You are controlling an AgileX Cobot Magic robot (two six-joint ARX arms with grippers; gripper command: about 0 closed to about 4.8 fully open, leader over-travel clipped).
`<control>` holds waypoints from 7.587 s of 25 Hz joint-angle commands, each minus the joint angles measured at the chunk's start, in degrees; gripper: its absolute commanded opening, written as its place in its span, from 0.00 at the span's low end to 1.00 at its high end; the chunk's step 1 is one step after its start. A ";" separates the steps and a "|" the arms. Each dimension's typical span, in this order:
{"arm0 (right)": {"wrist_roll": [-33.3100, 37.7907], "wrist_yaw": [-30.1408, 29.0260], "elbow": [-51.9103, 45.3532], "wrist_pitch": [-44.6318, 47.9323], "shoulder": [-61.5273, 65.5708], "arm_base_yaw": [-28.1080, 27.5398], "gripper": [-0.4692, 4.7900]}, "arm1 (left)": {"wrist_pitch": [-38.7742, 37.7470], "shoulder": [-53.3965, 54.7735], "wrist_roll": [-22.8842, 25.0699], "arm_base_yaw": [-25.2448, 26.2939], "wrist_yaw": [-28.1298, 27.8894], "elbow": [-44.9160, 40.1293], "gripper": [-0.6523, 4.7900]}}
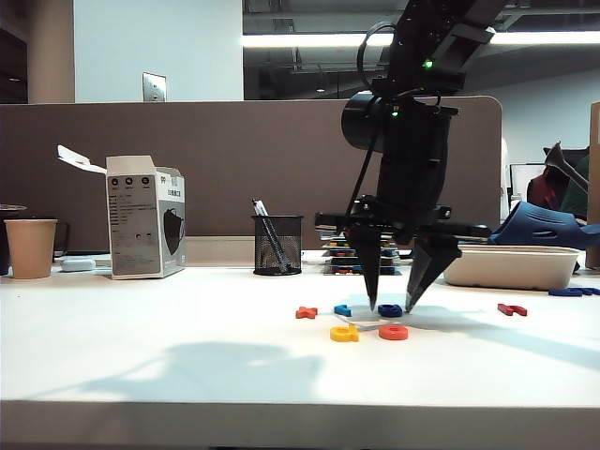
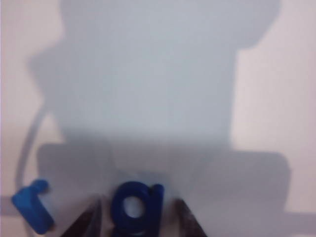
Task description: Select the appropriate letters from the row of letter magnets placed on the table to arrange into the word "dog".
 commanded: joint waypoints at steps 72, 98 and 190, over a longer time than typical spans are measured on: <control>-0.55 0.87 -8.31 -13.33 -8.35 3.23 0.37 | 0.52 -0.13 0.24 0.02 -0.35 0.31 0.12; -13.77 8.83 -8.20 -14.16 -47.69 -11.04 0.08 | 0.55 -0.13 0.22 0.02 -0.35 0.31 0.12; -20.81 -10.91 -87.89 47.80 -113.96 -33.07 0.08 | 45.86 -77.94 43.47 67.28 28.61 -82.23 0.11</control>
